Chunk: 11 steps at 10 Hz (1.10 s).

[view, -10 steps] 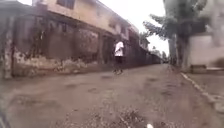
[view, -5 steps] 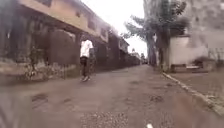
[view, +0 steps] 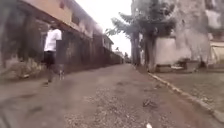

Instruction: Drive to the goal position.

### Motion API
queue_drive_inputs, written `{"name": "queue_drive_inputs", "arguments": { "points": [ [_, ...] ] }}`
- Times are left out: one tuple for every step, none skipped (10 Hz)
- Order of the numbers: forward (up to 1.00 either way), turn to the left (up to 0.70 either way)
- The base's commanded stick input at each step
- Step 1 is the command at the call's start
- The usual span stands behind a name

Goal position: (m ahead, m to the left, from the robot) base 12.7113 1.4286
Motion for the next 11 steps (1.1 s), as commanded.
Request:
{"name": "queue_drive_inputs", "arguments": {
  "points": [
    [1.0, -0.28],
    [1.0, -0.14],
    [1.0, -0.04],
    [1.0, 0.0],
    [1.0, 0.0],
    [1.0, 0.4],
    [1.0, 0.0],
    [1.0, 0.0],
    [1.0, 0.0],
    [1.0, 0.0],
    [1.0, 0.17]
  ]
}}
